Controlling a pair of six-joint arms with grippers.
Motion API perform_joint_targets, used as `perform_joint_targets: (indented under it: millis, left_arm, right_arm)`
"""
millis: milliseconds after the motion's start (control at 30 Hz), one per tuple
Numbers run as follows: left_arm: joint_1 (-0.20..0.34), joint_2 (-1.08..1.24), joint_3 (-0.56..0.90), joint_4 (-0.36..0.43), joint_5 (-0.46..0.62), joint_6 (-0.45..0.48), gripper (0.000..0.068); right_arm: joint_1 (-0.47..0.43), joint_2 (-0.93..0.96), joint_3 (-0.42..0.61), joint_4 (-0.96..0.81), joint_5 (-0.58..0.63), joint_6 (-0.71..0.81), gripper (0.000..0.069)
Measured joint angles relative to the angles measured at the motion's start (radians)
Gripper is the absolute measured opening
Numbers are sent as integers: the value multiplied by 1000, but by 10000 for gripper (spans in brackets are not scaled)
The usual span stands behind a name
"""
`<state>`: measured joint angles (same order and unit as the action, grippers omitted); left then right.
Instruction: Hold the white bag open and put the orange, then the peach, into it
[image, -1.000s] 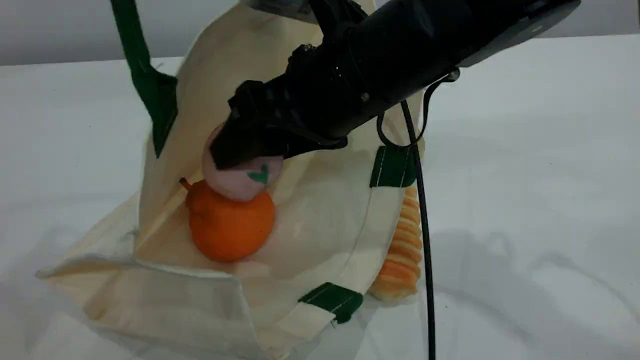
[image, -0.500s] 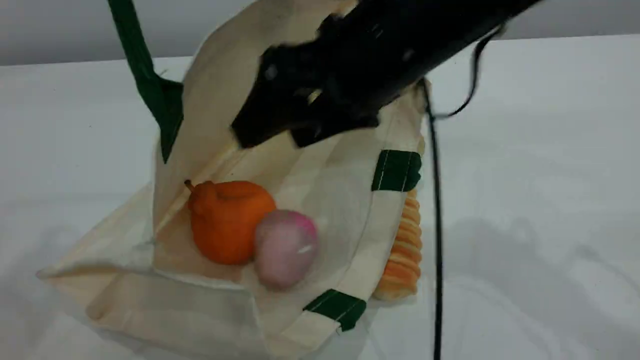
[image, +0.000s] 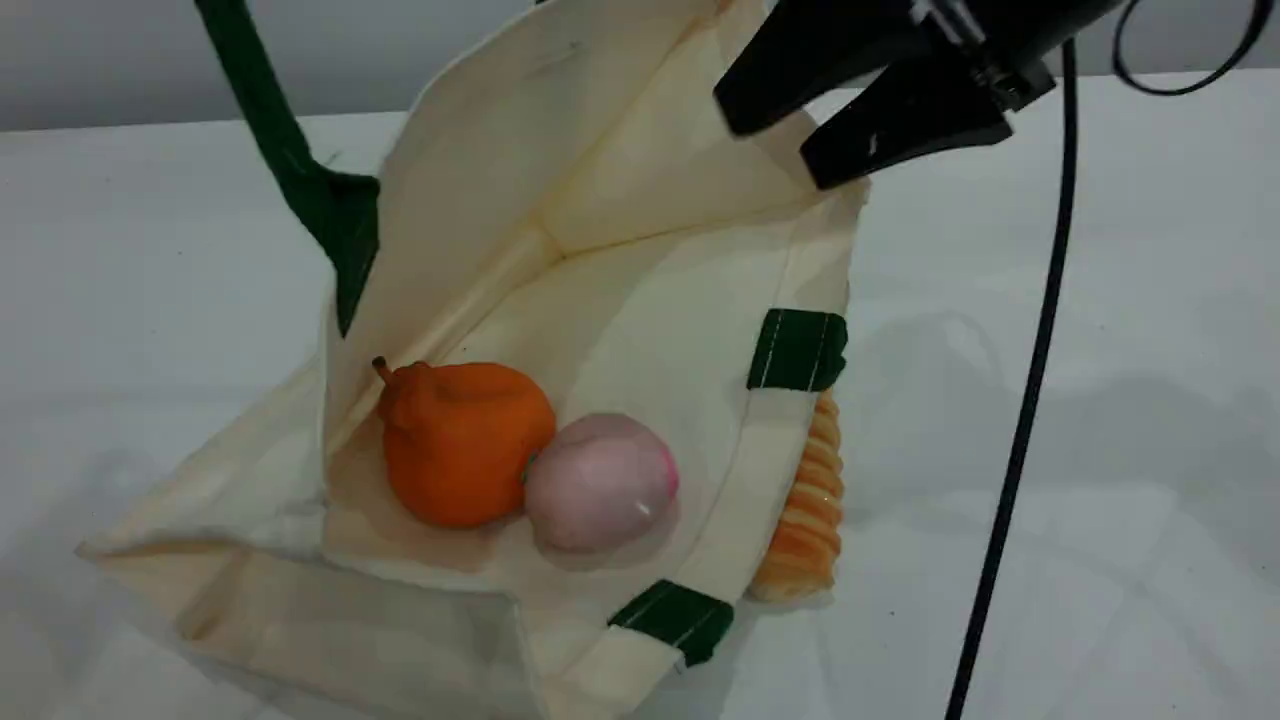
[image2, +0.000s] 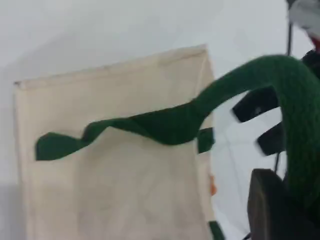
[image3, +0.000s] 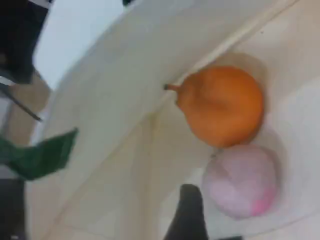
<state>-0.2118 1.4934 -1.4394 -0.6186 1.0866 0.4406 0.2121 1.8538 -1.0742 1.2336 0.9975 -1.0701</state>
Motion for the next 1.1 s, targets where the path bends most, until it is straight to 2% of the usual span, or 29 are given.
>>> perform_joint_targets:
  millis: [167, 300, 467, 600, 733, 900, 1100]
  left_arm:
    - [0, 2, 0, 50, -2, 0, 67]
    - [0, 11, 0, 71, -12, 0, 95]
    - [0, 59, 0, 142, -14, 0, 190]
    - [0, 118, 0, 145, -15, 0, 298]
    - [0, 170, 0, 146, 10, 0, 368]
    - [0, 165, 1, 154, 37, 0, 383]
    - [0, 132, 1, 145, 60, 0, 384]
  right_arm:
    - [-16, 0, 0, -8, 79, -6, 561]
    - [-42, 0, 0, -28, 90, -11, 561]
    - [-101, 0, 0, 9, 148, -10, 561]
    - [-117, 0, 0, 33, 209, -18, 561]
    - [-117, 0, 0, 48, 226, -34, 561]
    - [-117, 0, 0, 52, 224, -34, 555]
    - [-114, -1, 0, 123, 224, -63, 514]
